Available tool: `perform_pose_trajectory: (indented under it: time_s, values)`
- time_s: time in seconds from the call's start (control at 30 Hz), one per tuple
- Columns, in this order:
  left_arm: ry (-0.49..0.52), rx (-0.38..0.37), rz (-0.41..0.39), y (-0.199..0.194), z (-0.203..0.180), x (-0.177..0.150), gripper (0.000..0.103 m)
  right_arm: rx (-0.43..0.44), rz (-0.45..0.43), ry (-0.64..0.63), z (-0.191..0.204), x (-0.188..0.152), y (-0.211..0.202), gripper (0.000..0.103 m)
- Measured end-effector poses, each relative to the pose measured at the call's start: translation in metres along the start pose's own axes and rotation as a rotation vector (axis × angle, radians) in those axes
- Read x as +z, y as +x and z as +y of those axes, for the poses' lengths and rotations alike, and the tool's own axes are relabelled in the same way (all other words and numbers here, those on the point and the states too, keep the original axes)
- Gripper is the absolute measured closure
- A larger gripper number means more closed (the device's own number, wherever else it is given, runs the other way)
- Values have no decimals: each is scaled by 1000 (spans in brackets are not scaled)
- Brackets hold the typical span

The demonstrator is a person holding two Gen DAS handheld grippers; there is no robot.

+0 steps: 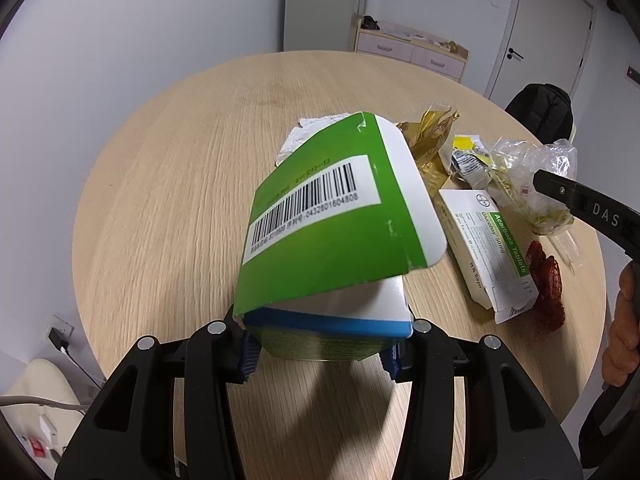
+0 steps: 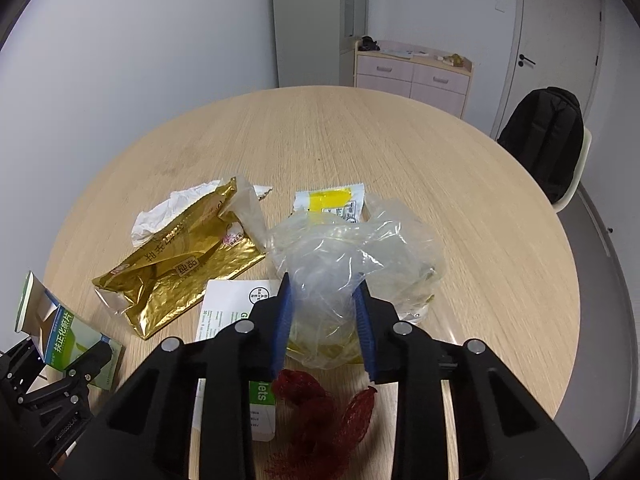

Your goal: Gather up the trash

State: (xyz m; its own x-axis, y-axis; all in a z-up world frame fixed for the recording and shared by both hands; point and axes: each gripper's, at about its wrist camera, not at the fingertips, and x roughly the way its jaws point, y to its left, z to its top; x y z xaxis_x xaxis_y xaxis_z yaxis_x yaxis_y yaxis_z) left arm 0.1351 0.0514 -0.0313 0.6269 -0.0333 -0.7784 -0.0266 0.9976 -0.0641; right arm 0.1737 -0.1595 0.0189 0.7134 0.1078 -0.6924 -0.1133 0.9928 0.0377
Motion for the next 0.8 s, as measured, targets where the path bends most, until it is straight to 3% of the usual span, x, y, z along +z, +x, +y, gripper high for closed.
perform_pose_trajectory:
  time_s: [0.8]
  values:
    - [-7,2,-58,-46,-4,-21,57,-48,-107,-14,5,-22,-71,83]
